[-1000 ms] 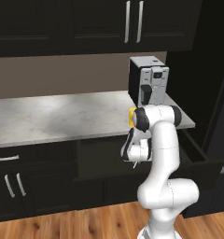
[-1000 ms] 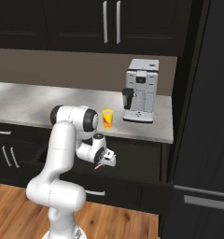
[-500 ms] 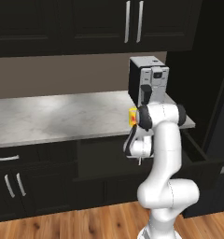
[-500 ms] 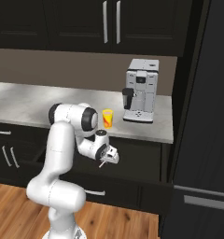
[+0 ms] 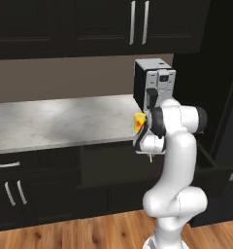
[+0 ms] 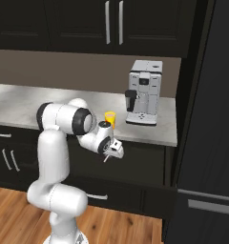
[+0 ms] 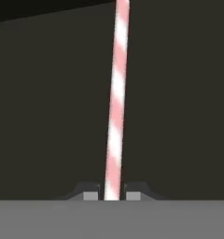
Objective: Pick up the straw from the left drawer and put it inside the smoothie cup.
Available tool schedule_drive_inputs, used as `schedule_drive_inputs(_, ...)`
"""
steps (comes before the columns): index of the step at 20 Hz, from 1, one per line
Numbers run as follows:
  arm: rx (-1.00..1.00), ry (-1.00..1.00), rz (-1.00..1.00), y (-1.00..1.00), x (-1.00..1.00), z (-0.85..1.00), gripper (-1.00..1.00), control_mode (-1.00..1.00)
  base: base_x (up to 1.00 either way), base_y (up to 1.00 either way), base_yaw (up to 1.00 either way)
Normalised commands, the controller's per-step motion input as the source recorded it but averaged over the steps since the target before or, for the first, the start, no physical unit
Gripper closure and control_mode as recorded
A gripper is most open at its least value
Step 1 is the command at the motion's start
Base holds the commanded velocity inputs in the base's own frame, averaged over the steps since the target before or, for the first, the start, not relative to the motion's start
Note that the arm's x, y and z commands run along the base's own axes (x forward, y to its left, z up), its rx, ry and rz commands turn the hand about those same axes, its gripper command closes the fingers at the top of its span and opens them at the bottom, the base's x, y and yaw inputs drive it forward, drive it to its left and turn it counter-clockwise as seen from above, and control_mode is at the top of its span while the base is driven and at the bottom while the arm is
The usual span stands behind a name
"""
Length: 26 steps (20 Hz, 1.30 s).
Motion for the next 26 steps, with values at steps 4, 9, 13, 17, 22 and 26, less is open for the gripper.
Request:
schedule_drive_inputs(4, 0.00, -0.06, -0.10, 0.00, -0.50, 0.83, 1.00, -1.00, 0.00, 0.00, 0.00)
schedule_drive_inputs(9, 0.00, -0.13, -0.06, 0.00, -0.21, 0.98, 1.00, -1.00, 0.00, 0.00, 0.00)
schedule_drive_inputs(13, 0.00, -0.22, 0.01, 0.01, 0.00, 0.92, 1.00, -1.00, 0.00, 0.00, 0.00)
schedule_drive_inputs(17, 0.00, -0.28, 0.07, 0.06, 0.00, 0.89, 1.00, -1.00, 0.00, 0.00, 0.00)
schedule_drive_inputs(22, 0.00, -0.30, 0.11, 0.01, 0.00, 0.79, 1.00, -1.00, 0.00, 0.00, 0.00)
schedule_drive_inputs(26, 0.00, -0.34, 0.15, 0.08, 0.00, 0.57, 1.00, -1.00, 0.00, 0.00, 0.00)
